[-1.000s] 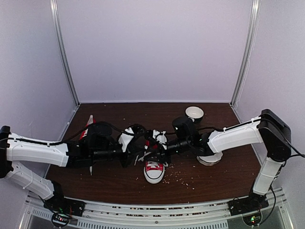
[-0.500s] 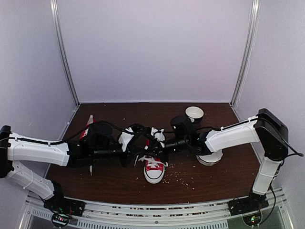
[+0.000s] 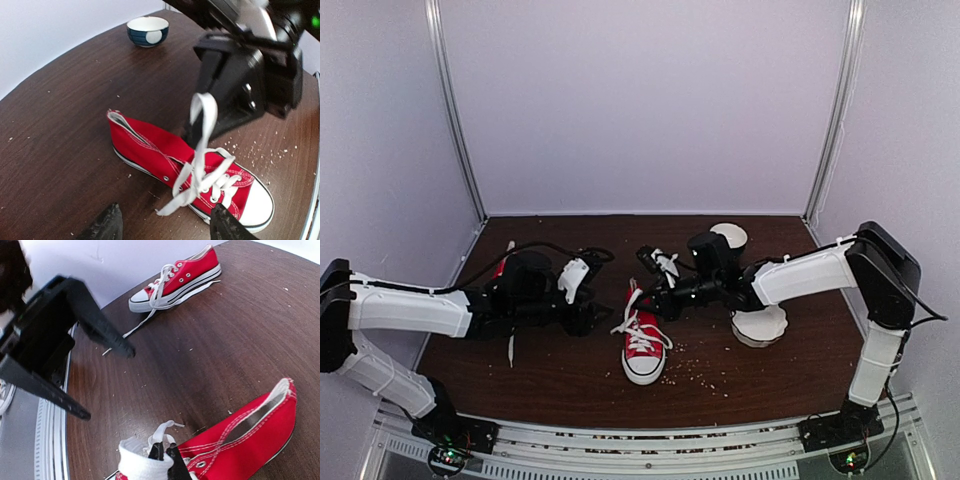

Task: Tie the shoes
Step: Pass from the left arm to the right, then pick up the shoelace from the center of the board.

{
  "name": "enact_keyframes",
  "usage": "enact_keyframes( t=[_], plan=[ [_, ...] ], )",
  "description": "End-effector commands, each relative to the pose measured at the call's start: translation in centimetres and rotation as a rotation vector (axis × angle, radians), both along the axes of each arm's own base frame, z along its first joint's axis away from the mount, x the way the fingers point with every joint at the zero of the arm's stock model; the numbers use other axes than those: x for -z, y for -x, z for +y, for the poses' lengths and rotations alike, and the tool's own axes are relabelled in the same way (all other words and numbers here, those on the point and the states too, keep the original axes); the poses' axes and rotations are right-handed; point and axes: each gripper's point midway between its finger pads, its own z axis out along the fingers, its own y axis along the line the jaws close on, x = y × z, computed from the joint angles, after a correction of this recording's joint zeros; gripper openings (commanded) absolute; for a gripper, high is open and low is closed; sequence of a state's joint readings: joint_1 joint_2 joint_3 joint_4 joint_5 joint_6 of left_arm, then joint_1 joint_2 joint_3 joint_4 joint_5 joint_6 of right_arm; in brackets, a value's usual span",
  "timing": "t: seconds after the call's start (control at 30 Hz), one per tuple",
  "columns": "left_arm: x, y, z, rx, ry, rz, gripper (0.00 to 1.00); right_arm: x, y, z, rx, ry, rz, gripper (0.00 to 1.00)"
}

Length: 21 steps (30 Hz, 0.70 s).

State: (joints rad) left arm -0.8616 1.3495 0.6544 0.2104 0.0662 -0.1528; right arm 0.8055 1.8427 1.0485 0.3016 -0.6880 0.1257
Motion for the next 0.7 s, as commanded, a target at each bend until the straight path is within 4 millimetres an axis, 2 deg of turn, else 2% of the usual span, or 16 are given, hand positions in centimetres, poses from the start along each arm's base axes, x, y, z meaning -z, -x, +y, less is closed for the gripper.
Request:
enact_keyframes(
  t=[0.0,0.1,0.2,0.3,0.47,0.53,0.63,0.67],
  plan=[
    [1.3,1.4,-2.1,0.169,-0.009,0.012,0.59,-0.3,-1.8,-0.3,0.083,-0.083,0.153,0.0],
    [2.3,1.6,-2.8,0.235,-0.037,-0.003,0.58,0.1,-2.5,-0.5,0.116,-0.086,0.195,0.0],
    [2.8,1.7,-3.2,0.28,-0.068,-0.063,0.64,0.2,-3.0,-0.7,0.14,-0.092,0.218,0.0],
    [3.7,0.8,-3.4,0.259,-0.161,-0.153,0.69,0.0,-3.1,-0.7,0.151,-0.094,0.226,0.0],
    [5.7,-0.3,-3.5,0.231,-0.301,-0.205,0.69,-0.3,-3.3,-0.8,0.165,-0.09,0.227,0.0],
    [5.4,-1.0,-3.6,0.211,-0.322,-0.225,0.66,-0.5,-3.3,-0.9,0.167,-0.088,0.224,0.0],
    [4.8,-1.6,-3.5,0.185,-0.33,-0.239,0.51,-0.8,-3.3,-1.2,0.177,-0.08,0.209,0.0],
    [4.8,-1.7,-3.4,0.177,-0.332,-0.241,0.49,-0.9,-3.3,-1.3,0.184,-0.078,0.203,0.0]
  ],
)
